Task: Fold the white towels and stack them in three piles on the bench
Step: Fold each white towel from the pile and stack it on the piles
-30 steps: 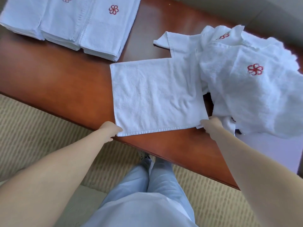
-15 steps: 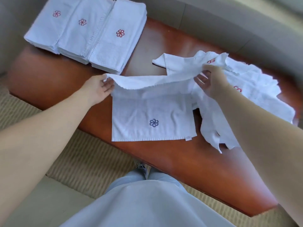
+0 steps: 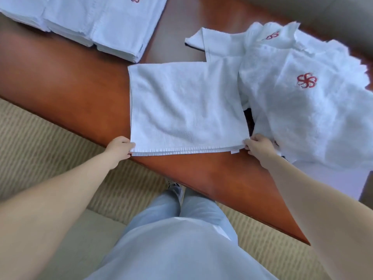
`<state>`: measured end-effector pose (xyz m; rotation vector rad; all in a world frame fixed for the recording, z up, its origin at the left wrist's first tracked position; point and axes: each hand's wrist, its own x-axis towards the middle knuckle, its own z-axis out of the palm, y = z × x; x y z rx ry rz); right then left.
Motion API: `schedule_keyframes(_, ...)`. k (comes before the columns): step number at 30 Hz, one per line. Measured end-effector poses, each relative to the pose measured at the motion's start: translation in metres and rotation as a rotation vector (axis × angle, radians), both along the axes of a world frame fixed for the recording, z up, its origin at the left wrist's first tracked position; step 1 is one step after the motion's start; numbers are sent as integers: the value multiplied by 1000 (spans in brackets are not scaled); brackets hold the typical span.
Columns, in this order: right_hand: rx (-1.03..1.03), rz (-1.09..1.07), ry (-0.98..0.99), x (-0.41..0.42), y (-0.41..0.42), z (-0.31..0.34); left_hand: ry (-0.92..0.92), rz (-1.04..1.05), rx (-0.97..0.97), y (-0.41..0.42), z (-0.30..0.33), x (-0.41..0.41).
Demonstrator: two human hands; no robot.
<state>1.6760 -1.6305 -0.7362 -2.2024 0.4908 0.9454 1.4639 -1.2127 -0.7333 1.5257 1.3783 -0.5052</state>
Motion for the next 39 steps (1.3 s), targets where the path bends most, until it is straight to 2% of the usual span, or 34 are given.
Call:
schedule_keyframes(7,-80,140,-126,-7,0,6,13,-57,97,2,-16,1)
schedule_keyframes(11,-150,336,-224,-17,-6,-1,18,-307,244,2,-17,-11)
schedule_keyframes(13,-178,365,-259,-22,-7,-5,8,-375,302,-1,-21,-21)
schedule_keyframes(18,-187,307,-280,-27,-1,-9,46,-404,383,-13,-21,-23)
schedule_keyframes(24,-94,122,-221,-26,11,-12,43,-292,250,-18,-23,-17)
schedule_keyframes(28,-5,-44,-186,-24,17,-11,20,-321,246,-14,-19,-15)
schedule_keyframes(35,34,-176,-72,-14,24,-11,26,-339,179,-8,-18,-20)
schedule_keyframes(39,66,-191,-14,-11,22,-6,8,-246,134,-4,-13,-23)
